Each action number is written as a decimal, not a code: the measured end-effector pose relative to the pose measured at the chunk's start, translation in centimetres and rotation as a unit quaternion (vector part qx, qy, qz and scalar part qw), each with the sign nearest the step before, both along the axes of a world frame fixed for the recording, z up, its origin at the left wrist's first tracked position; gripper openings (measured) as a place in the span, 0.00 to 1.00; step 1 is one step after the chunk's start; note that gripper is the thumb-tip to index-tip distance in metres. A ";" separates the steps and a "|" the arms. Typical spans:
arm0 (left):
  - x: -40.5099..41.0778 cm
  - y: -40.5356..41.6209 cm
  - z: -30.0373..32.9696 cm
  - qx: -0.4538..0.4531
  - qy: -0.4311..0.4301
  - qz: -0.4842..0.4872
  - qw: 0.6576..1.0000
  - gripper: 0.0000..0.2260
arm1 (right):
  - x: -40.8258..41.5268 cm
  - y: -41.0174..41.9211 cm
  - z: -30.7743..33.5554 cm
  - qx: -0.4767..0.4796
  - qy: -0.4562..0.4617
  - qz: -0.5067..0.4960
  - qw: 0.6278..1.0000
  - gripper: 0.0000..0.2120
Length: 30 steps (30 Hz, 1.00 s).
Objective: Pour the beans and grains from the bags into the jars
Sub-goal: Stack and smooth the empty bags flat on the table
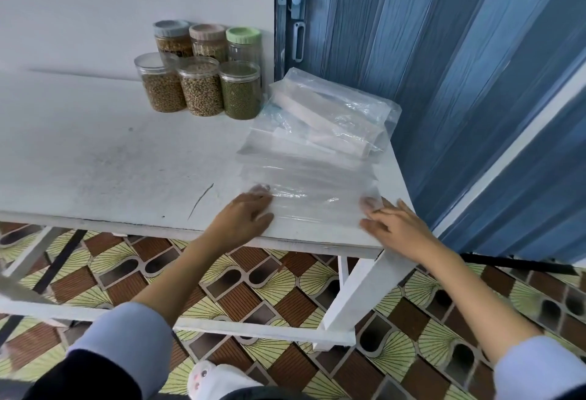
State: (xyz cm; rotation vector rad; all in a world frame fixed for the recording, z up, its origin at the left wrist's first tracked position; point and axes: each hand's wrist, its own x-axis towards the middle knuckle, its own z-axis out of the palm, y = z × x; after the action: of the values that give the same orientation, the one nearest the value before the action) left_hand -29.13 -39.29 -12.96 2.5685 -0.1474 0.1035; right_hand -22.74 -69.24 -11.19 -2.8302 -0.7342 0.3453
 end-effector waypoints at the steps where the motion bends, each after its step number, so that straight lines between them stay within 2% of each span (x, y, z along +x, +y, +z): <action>1: -0.1 0.2 0.3 -0.045 -0.004 0.021 0.999 0.15 | 0.1 -0.4 0.1 0.041 0.012 -0.019 0.999 0.29; 3: 0.2 0.8 0.5 -0.081 -0.041 0.102 0.991 0.11 | 0.5 -1.1 -0.2 0.177 0.002 -0.084 0.981 0.19; 5: 0.7 1.5 0.8 -0.117 -0.045 0.201 0.972 0.13 | 0.6 -1.1 -0.1 0.288 -0.015 -0.155 0.945 0.13; 8: 1.4 2.4 1.2 -0.294 -0.005 0.292 0.910 0.10 | 0.8 -0.4 0.5 0.394 0.031 -0.220 0.892 0.09; 10: 1.9 2.7 1.5 -0.380 0.007 0.304 0.874 0.07 | 1.3 0.4 0.9 0.480 0.086 -0.265 0.832 0.12; 13: 2.7 2.4 2.3 -0.411 0.017 0.283 0.867 0.08 | 2.3 1.1 1.1 0.580 0.168 -0.341 0.720 0.10; 14: 3.0 2.3 2.4 -0.414 0.020 0.279 0.866 0.08 | 2.6 1.4 1.2 0.598 0.191 -0.357 0.691 0.08; 15: 3.3 2.1 2.6 -0.414 0.024 0.279 0.866 0.08 | 2.8 1.7 1.3 0.605 0.202 -0.365 0.678 0.06; 17: 3.6 2.1 2.7 -0.420 0.030 0.281 0.862 0.04 | 2.9 2.2 1.1 0.582 0.198 -0.361 0.701 0.03; 19: 3.5 2.3 2.5 -0.436 0.041 0.277 0.855 0.06 | 2.9 2.2 0.7 0.534 0.170 -0.357 0.747 0.10; 22: 3.0 2.7 2.1 -0.401 0.050 0.247 0.881 0.12 | 2.8 1.8 0.2 0.494 0.142 -0.353 0.782 0.17; 27: 3.2 3.8 2.3 -0.352 0.087 0.190 0.913 0.11 | 3.4 1.3 0.2 0.406 0.106 -0.347 0.838 0.15; 30: 4.1 5.2 3.3 -0.335 0.079 0.205 0.916 0.12 | 5.6 0.3 0.7 0.398 0.042 -0.360 0.843 0.15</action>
State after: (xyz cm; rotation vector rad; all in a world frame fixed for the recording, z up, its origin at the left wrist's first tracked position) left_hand -25.04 -34.13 -9.63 1.8708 0.4245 0.0837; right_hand -17.11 -68.91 -10.46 -2.0454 0.2240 0.0095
